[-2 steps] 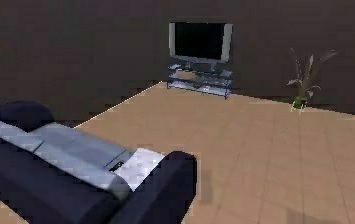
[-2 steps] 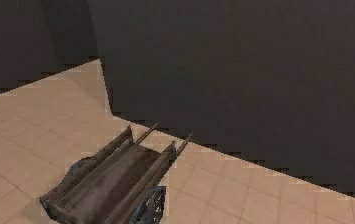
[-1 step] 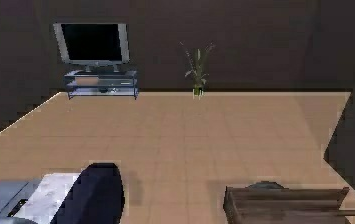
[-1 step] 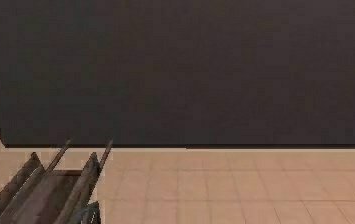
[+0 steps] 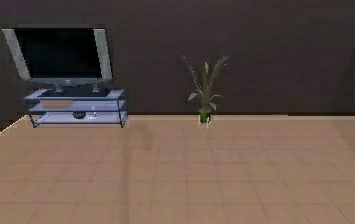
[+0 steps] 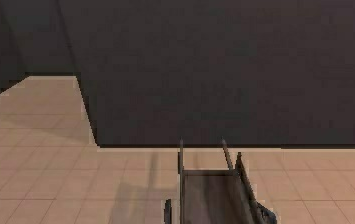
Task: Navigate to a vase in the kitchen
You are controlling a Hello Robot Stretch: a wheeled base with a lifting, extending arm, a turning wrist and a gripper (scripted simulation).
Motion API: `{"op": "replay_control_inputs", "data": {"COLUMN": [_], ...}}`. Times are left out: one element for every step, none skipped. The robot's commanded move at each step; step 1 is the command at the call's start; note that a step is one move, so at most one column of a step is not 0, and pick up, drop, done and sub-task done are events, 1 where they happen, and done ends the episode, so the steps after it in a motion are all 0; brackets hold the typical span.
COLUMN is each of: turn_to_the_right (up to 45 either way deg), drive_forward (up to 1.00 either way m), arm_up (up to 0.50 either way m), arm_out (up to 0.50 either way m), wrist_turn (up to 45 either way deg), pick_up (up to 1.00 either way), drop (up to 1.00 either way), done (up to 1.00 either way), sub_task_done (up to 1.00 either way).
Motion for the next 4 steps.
{"op": "replay_control_inputs", "data": {"turn_to_the_right": [0.0, 45.0, 6.0, 0.0], "drive_forward": [0.20, 0.00, 0.00, 1.00], "arm_up": [0.00, 0.00, 0.00, 0.00], "arm_out": [0.00, 0.00, 0.00, 0.00], "wrist_turn": [0.0, 0.0, 0.0, 0.0], "pick_up": [0.00, 0.00, 0.00, 0.00], "drop": [0.00, 0.00, 0.00, 0.00], "done": [0.00, 0.00, 0.00, 0.00], "sub_task_done": [0.00, 0.00, 0.00, 0.00]}}
